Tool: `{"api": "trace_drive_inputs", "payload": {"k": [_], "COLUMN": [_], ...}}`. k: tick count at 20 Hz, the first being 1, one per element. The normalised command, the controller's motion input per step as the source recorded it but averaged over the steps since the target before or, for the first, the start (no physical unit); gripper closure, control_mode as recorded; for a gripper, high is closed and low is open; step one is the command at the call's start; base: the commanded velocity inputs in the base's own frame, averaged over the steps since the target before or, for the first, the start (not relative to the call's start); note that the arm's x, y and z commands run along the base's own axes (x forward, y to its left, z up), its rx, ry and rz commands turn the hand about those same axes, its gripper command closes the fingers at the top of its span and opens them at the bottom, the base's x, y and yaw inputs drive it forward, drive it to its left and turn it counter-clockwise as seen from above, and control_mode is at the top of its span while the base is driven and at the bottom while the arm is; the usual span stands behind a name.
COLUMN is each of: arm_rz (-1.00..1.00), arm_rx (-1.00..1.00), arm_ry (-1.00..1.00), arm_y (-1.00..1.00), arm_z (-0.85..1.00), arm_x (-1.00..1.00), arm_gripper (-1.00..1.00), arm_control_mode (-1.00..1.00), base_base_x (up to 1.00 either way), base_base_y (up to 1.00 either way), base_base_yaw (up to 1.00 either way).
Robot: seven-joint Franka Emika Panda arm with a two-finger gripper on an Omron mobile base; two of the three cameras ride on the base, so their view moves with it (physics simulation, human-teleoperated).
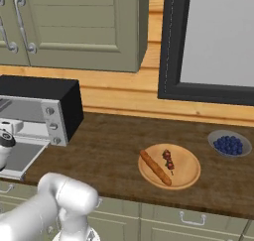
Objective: Pick up the kebab skewer and baguette bread, and place them inside the toaster oven. Close the toaster oven door and start by setting the timer.
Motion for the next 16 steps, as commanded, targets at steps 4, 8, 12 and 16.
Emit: {"api": "trace_drive_inputs", "payload": {"k": [4, 8, 12, 16], "arm_rz": [-0.08, -0.08, -0.02, 0.00], "arm_rx": [0.09, 0.05, 0.00, 0.00], "arm_ry": [0.01, 0.04, 0.07, 0.05], "arm_y": [0.21, 0.06, 0.00, 0.00], "arm_z": [0.00, 0.00, -0.06, -0.10], "arm_x": [0.33, 0.35, 0.35, 0.26], "arm_gripper": [-1.00, -1.00, -1.00, -1.00], "arm_control_mode": [-1.00, -1.00, -1.00, -1.00], "base_base_x": [0.00, 0.00, 0.00, 0.00], "base_base_y": [0.00, 0.00, 0.00, 0.00], "base_base_yaw": [0.00, 0.00, 0.00, 0.00]}}
